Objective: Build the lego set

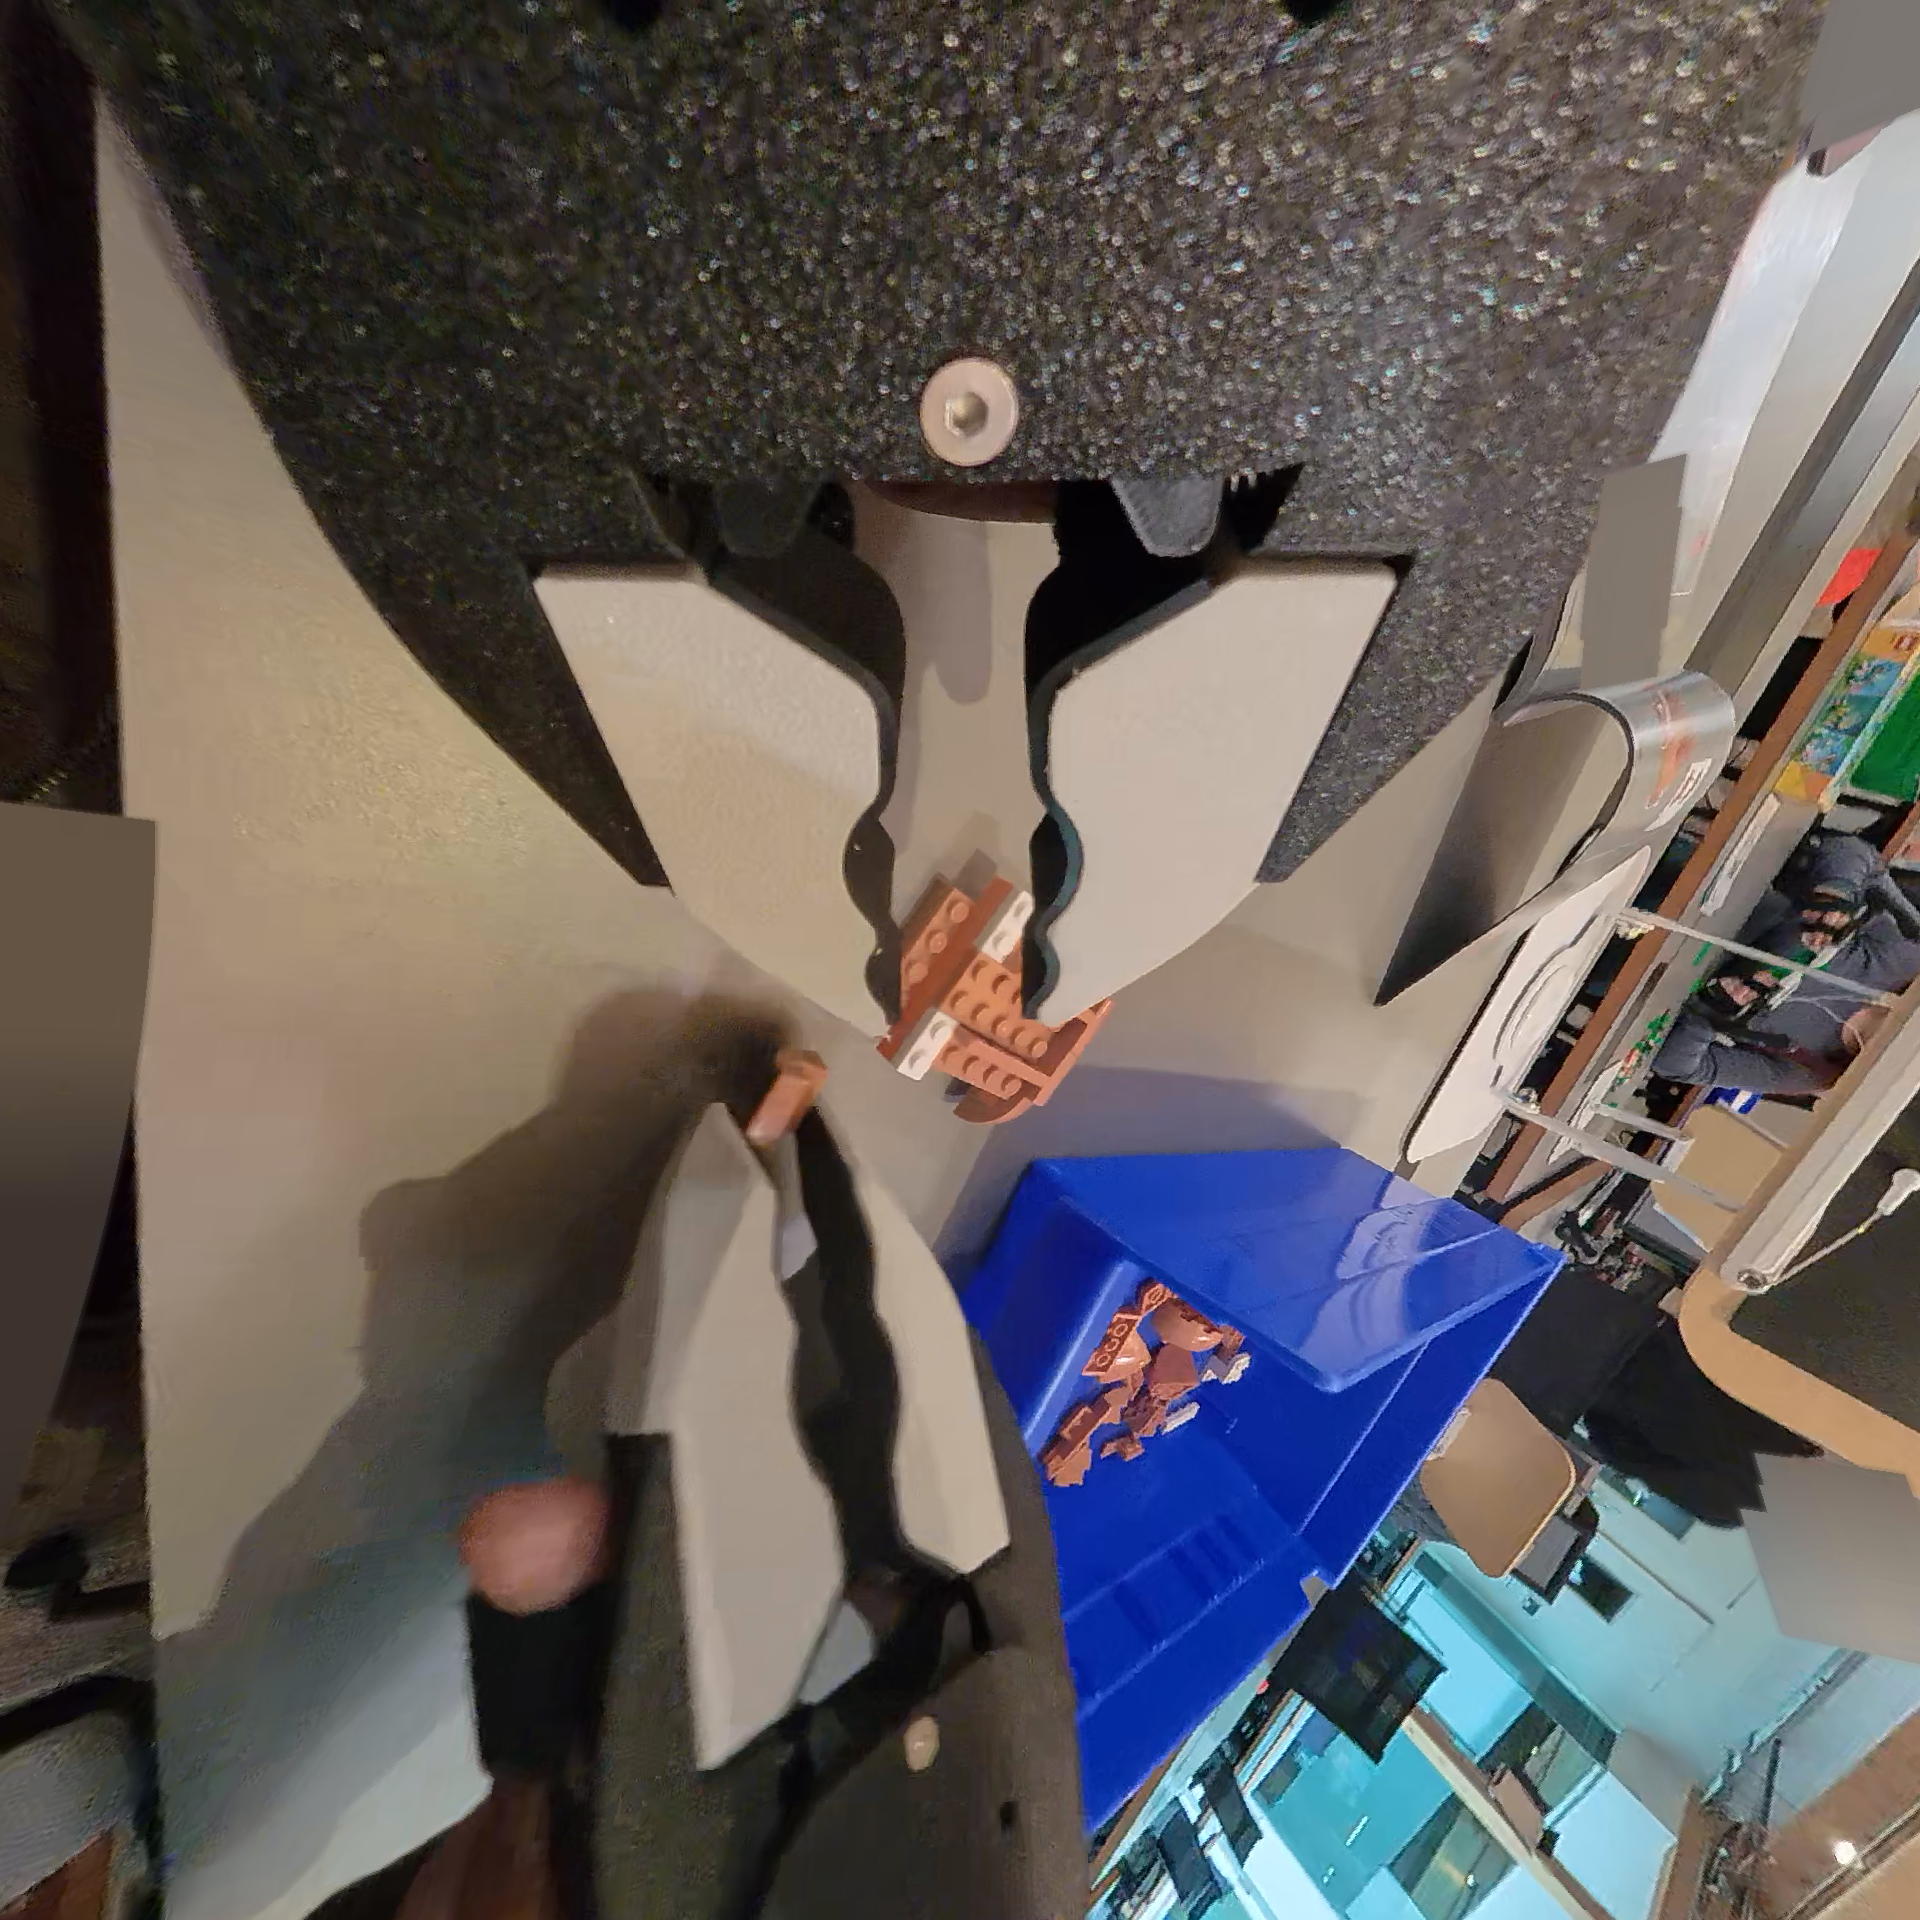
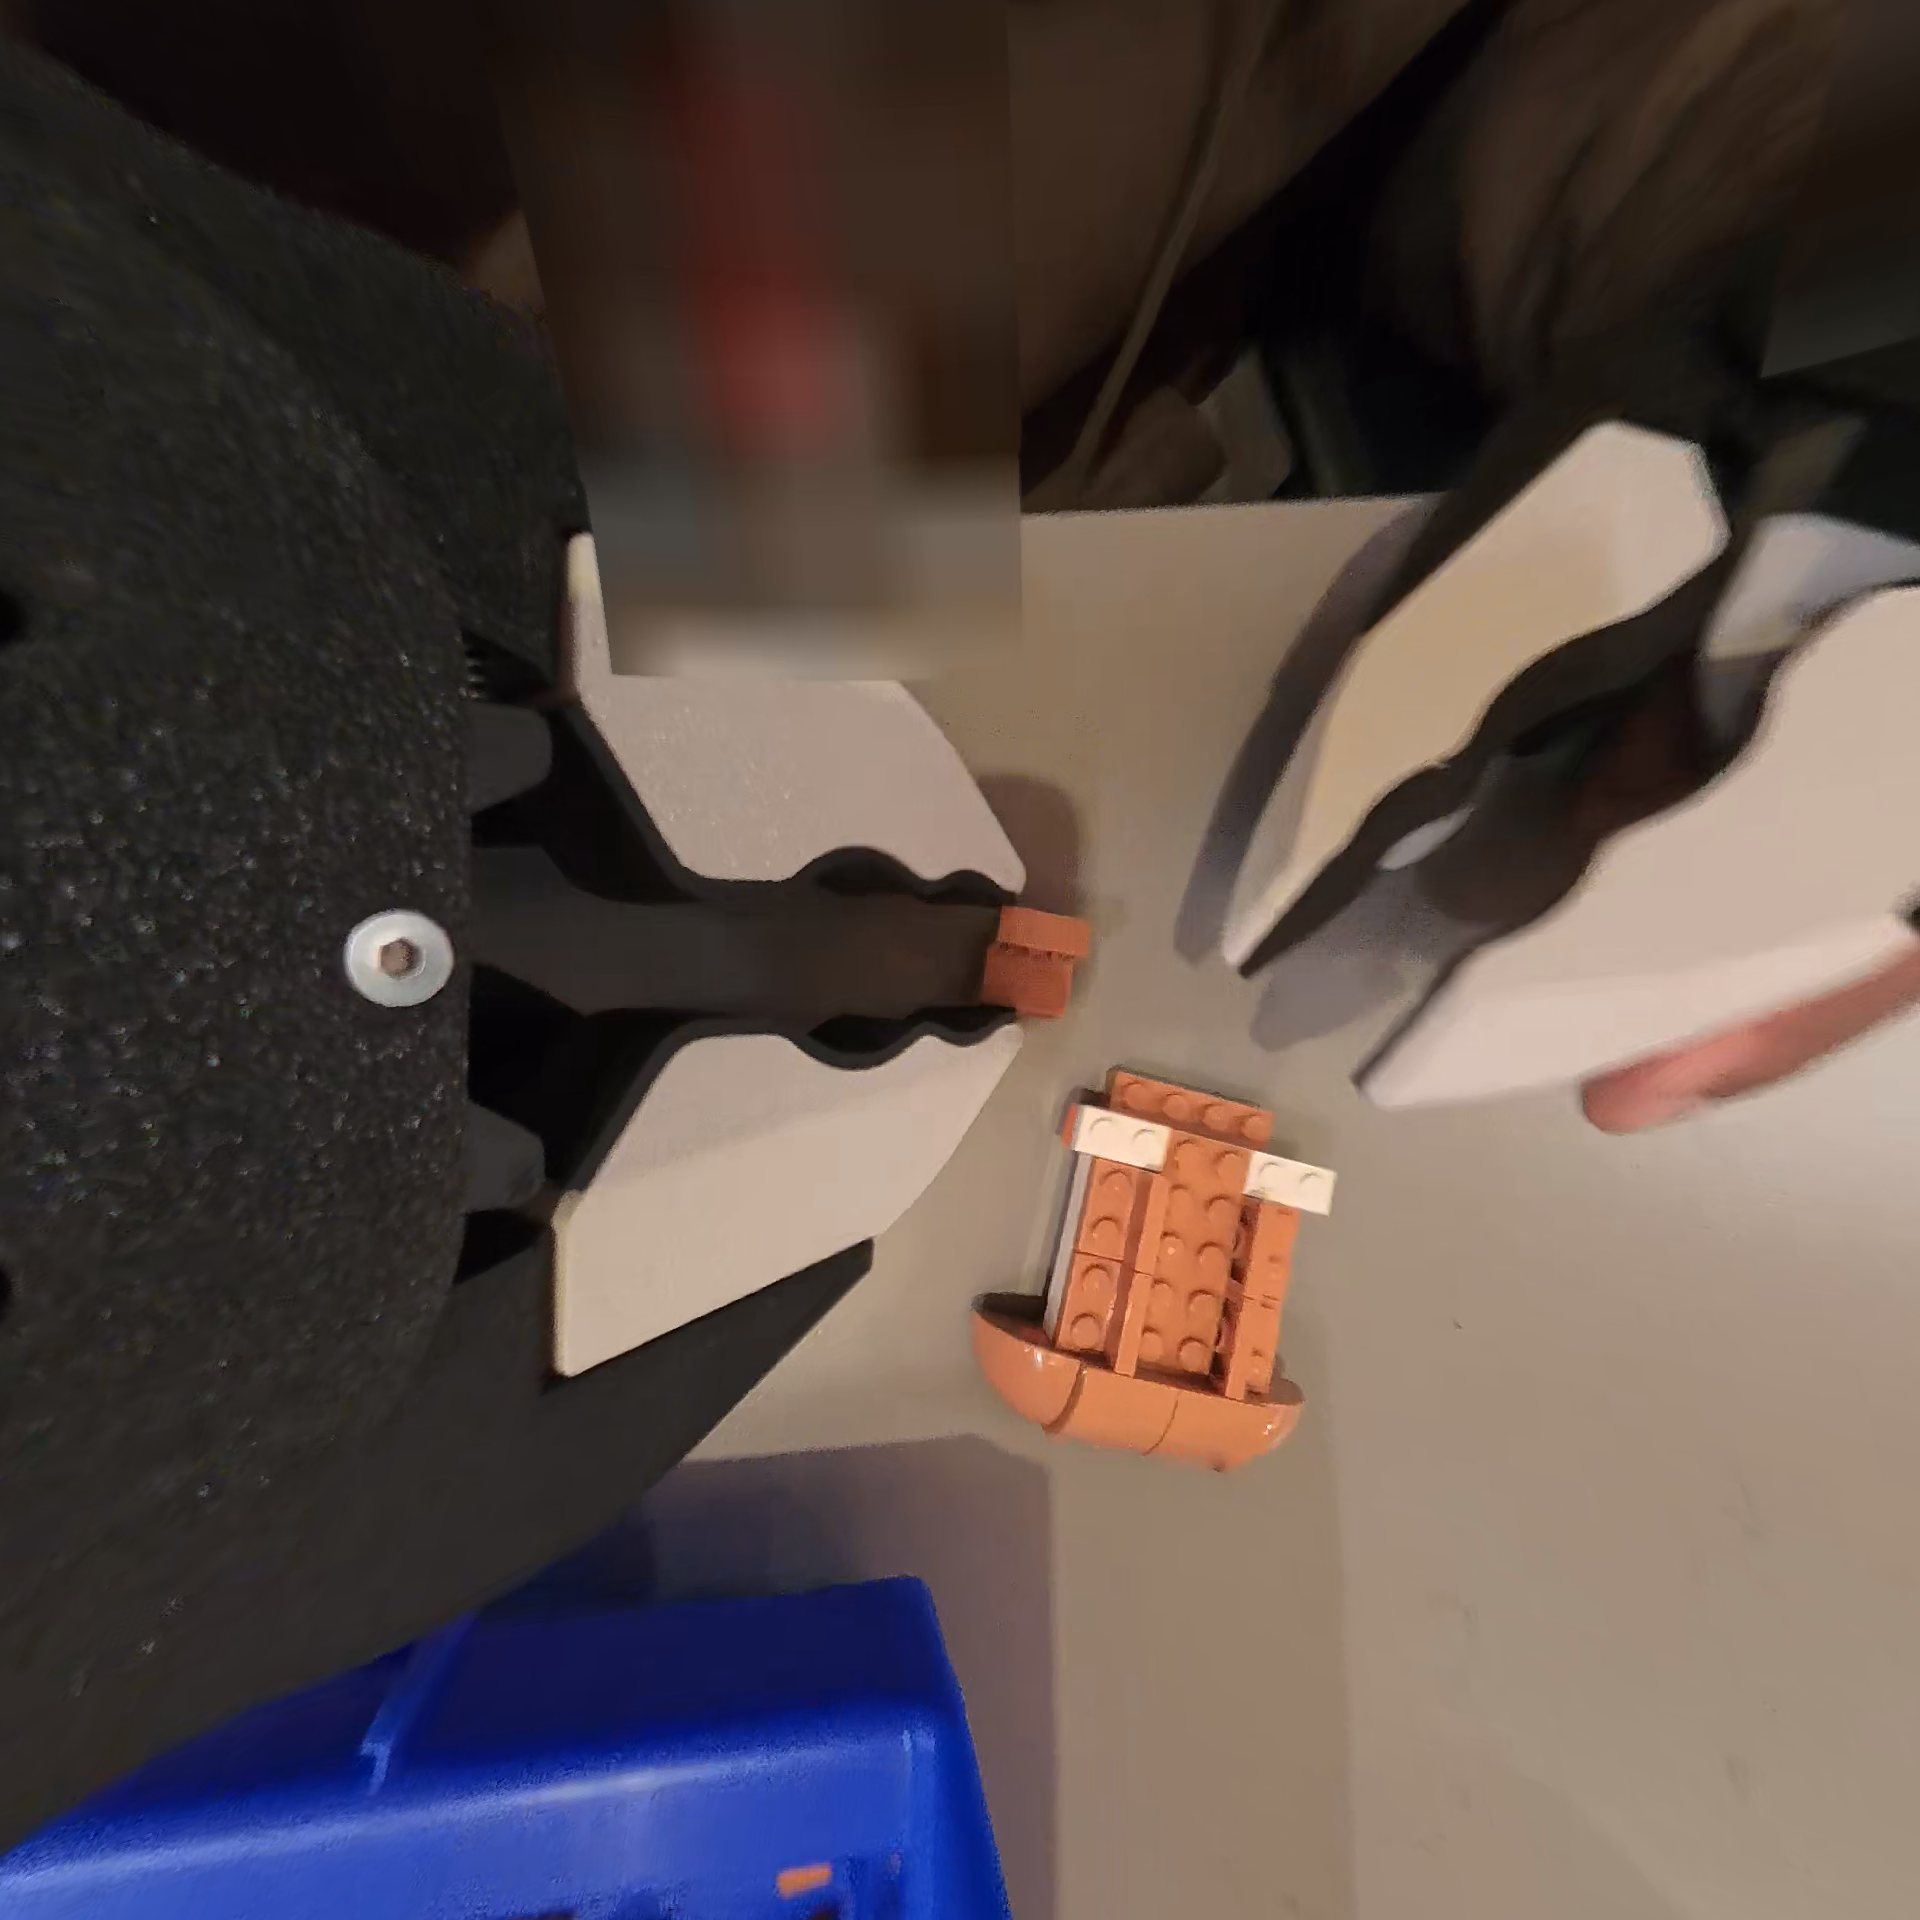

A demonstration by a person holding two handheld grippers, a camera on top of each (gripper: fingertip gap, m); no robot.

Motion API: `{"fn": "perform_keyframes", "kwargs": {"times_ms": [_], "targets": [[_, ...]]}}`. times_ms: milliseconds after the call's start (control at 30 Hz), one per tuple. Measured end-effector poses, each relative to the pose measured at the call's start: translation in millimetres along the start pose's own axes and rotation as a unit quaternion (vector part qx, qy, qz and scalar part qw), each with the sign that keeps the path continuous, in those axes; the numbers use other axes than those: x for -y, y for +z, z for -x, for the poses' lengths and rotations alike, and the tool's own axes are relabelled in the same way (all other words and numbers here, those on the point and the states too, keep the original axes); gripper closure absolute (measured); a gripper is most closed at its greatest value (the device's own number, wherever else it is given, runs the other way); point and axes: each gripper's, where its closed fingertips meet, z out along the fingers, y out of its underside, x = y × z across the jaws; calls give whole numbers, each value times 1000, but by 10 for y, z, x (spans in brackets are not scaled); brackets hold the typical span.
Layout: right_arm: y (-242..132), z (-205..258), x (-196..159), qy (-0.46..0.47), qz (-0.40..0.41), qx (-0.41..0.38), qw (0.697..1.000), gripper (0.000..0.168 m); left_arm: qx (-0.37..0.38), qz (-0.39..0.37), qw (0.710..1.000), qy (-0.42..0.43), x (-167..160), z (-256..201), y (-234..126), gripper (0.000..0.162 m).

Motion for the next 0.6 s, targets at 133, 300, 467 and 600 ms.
{"fn": "perform_keyframes", "kwargs": {"times_ms": [133,300,467,600], "targets": [[-75,-8,262,121,-93,68,986,150,-7,-24,1000,15,50,-44,-49,140],[-162,-17,509,248,-188,156,937,151,30,-19,999,19,53,28,-47,140],[-193,62,645,313,-233,229,892,150,66,-28,997,1,132,93,-66,140],[-187,75,685,335,-245,252,874,150,89,-36,995,-6,179,136,-96,140]]}}
